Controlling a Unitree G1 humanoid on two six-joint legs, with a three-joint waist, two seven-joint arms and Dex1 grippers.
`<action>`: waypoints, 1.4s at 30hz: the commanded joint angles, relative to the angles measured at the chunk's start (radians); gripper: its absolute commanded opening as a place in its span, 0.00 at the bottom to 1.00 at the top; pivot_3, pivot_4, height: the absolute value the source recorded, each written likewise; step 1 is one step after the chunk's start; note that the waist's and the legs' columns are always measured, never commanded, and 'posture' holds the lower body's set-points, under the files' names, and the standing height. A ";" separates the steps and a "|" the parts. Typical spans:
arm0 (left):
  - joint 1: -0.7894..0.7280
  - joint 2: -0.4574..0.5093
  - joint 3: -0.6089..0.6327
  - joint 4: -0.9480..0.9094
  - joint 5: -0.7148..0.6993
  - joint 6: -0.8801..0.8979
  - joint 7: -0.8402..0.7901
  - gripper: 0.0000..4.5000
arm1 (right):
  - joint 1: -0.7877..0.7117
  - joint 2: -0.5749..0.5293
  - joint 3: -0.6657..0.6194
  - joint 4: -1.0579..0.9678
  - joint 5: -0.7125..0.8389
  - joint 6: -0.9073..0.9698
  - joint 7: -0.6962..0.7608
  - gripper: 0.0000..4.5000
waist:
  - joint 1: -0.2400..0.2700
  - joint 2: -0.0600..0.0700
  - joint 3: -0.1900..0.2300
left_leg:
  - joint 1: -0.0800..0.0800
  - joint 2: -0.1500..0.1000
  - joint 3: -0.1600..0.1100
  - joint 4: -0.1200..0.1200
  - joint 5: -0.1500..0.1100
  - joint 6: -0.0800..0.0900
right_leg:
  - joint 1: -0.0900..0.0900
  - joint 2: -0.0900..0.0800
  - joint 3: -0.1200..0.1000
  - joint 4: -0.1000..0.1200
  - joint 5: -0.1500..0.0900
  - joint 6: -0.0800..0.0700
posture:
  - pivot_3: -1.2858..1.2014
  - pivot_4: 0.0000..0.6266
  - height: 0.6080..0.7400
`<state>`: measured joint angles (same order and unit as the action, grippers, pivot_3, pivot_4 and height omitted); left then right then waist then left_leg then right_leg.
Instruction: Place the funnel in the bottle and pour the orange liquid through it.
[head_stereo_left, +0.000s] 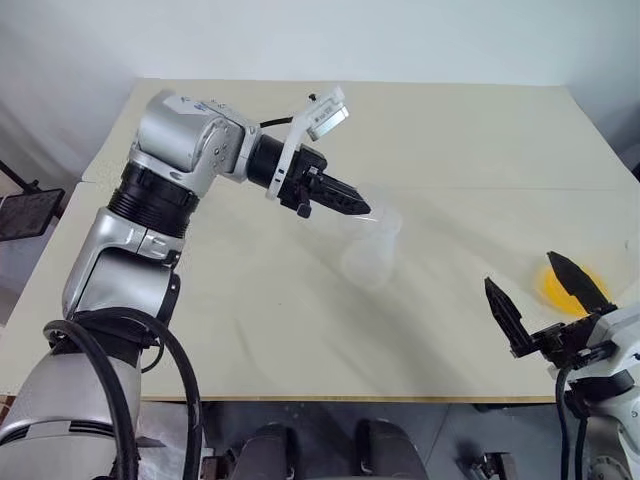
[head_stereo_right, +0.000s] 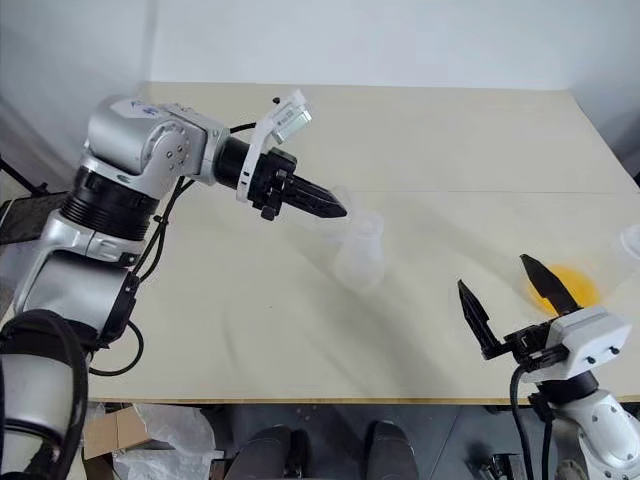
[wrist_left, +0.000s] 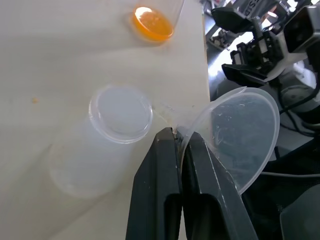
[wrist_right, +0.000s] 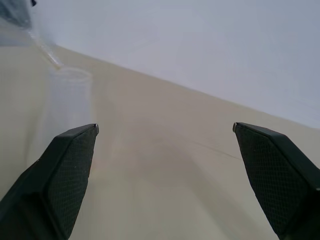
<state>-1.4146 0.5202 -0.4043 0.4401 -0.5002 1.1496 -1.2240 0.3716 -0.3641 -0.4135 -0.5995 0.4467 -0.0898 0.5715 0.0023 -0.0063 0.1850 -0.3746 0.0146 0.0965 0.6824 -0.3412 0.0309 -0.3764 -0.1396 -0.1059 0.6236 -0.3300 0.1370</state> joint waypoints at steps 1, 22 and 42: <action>-0.049 -0.031 0.011 0.038 0.037 -0.021 -0.006 0.00 | 0.003 -0.030 0.030 -0.043 -0.020 -0.019 0.025 1.00 | 0.002 0.000 0.000 | 0.000 0.000 0.000 0.000 0.000 0.000 | 0.000 0.000 0.000 0.000 0.000 0.000 | 0.52 0.24 1.00; -0.110 -0.215 0.152 0.248 0.147 -0.196 0.001 0.43 | -0.107 -0.114 0.074 0.019 0.011 0.030 0.076 1.00 | 0.021 -0.001 0.000 | -0.001 0.000 -0.001 0.001 0.000 0.001 | 0.000 0.000 -0.001 0.000 0.000 0.000 | 0.52 0.24 1.00; 0.645 -0.051 0.486 -0.136 0.080 -0.877 -0.078 0.99 | 0.043 -0.051 -0.152 0.045 0.084 0.004 0.005 1.00 | 0.025 0.000 0.000 | -0.001 0.001 -0.003 0.002 0.000 0.001 | 0.000 -0.003 -0.002 0.004 0.000 0.000 | 0.52 0.24 1.00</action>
<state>-0.7827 0.4530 0.0608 0.3835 -0.3975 0.3237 -1.2795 0.3914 -0.4267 -0.4987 -0.5453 0.4991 -0.0557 0.5934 0.0270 -0.0061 0.1849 -0.3752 0.0150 0.0933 0.6845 -0.3414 0.0320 -0.3760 -0.1430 -0.1079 0.6273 -0.3299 0.1370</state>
